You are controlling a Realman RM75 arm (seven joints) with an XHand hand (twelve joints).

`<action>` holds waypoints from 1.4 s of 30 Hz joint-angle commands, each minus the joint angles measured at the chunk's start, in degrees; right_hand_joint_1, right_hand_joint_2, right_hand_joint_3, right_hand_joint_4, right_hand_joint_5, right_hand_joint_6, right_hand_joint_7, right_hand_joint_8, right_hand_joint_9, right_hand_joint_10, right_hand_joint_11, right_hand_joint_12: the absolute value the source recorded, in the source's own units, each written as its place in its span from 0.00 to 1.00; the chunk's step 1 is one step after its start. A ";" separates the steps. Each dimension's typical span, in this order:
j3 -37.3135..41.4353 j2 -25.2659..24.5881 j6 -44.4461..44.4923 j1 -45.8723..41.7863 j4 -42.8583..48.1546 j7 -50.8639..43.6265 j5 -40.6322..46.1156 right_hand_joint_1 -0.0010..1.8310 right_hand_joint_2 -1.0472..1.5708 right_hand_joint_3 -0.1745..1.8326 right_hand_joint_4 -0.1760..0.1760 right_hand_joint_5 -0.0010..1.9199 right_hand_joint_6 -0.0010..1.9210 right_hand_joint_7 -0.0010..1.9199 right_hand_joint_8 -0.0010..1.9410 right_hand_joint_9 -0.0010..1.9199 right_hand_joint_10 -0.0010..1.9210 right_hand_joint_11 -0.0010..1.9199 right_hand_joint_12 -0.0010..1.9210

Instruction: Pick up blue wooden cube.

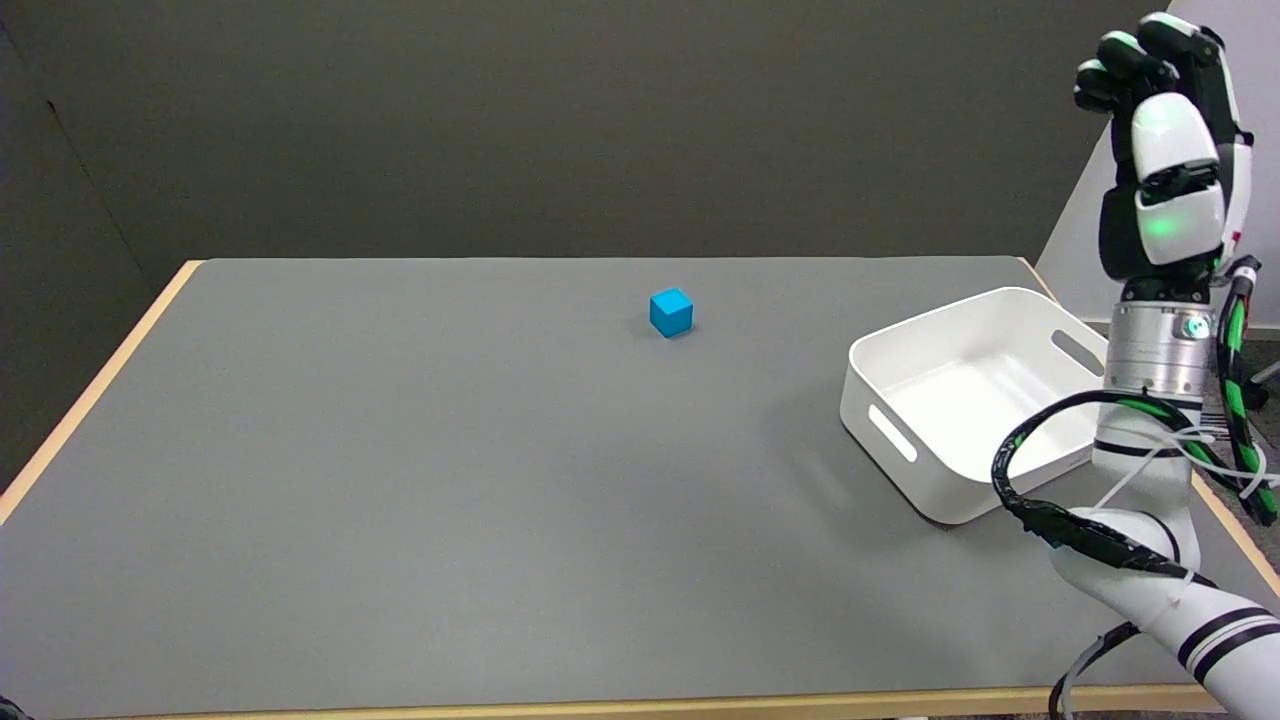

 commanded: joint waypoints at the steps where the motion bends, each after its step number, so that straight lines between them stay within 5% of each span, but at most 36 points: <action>1: -2.84 1.99 -14.70 5.16 -15.95 -34.06 -3.09 0.32 0.69 0.57 0.68 0.20 0.41 0.27 0.30 0.23 0.49 0.12 0.71; 8: -11.52 3.40 -24.90 20.78 -13.88 -38.91 -15.27 0.34 0.68 0.57 0.70 0.20 0.39 0.27 0.30 0.24 0.49 0.13 0.72; 15: -39.67 14.05 -35.42 43.15 -0.64 -38.83 -15.03 0.34 0.68 0.57 0.75 0.19 0.39 0.27 0.30 0.24 0.49 0.13 0.70; 24: -67.10 14.46 -39.41 63.56 13.71 -39.47 -15.11 0.34 0.68 0.53 0.76 0.18 0.37 0.25 0.25 0.21 0.47 0.10 0.67; 35: -72.39 7.82 -40.05 65.76 32.39 -53.57 -15.11 0.28 0.66 0.57 0.84 0.16 0.32 0.18 0.21 0.17 0.38 0.07 0.61; 42: -80.63 9.26 -40.06 69.97 37.20 -54.01 -15.03 0.26 0.64 0.57 0.87 0.14 0.30 0.16 0.19 0.15 0.35 0.06 0.60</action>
